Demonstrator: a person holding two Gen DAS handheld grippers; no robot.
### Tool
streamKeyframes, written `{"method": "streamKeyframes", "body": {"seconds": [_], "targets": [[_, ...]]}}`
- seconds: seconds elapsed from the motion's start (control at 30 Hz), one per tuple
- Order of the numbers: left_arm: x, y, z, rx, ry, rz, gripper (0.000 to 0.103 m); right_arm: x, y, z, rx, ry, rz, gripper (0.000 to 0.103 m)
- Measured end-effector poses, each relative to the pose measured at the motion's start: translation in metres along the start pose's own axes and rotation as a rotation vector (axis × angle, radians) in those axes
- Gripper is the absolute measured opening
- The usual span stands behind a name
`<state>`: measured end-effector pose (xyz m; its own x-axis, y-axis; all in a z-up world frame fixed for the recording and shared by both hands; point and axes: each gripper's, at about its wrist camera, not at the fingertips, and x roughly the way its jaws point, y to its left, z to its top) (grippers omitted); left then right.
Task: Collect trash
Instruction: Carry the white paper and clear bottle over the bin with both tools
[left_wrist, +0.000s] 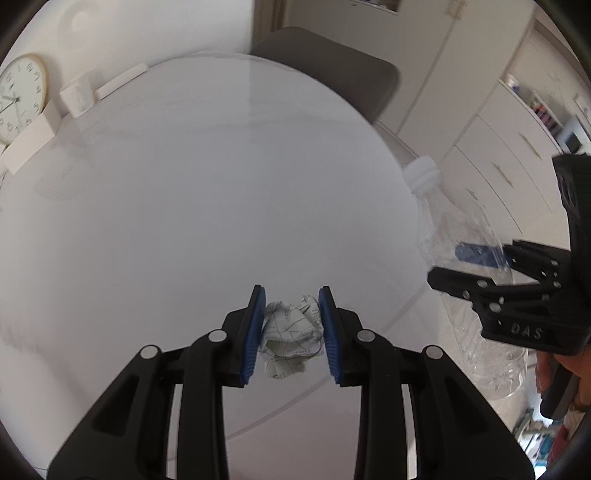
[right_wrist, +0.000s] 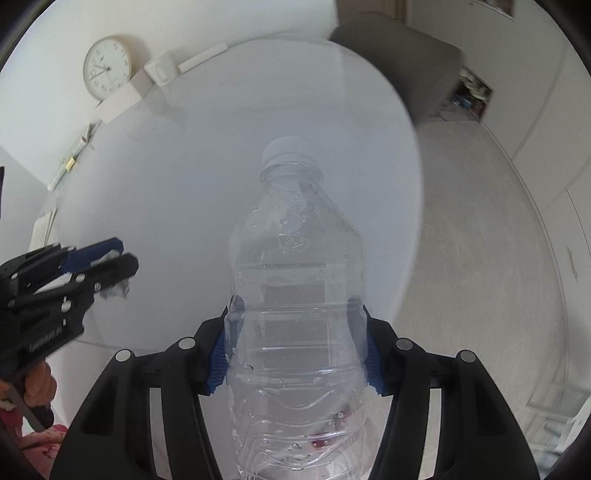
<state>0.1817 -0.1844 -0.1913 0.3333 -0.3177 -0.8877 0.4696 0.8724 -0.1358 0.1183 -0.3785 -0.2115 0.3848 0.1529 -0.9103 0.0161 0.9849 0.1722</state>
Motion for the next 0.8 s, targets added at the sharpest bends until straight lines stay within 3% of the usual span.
{"method": "streamKeyframes", "body": {"seconds": [0.23,0.43,0.53,0.7,0.8], "targets": [[-0.023,-0.084,-0.05,0.187,0.031,-0.106,0.029,-0.055,-0.045,-0.12,0.197,-0.011,-0.059,0.059],[-0.008,-0.163,-0.114,0.322,0.151,-0.222,0.03,-0.086,-0.087,-0.218,0.4,-0.014,-0.104,0.059],[0.015,-0.193,-0.146,0.364,0.241,-0.238,0.03,-0.093,-0.095,-0.254,0.459,-0.003,-0.121,0.059],[0.057,-0.224,-0.187,0.422,0.351,-0.201,0.032,-0.095,-0.099,-0.289,0.522,0.014,-0.127,0.059],[0.081,-0.234,-0.203,0.424,0.42,-0.181,0.045,-0.094,-0.1,-0.296,0.534,0.027,-0.12,0.059]]}}
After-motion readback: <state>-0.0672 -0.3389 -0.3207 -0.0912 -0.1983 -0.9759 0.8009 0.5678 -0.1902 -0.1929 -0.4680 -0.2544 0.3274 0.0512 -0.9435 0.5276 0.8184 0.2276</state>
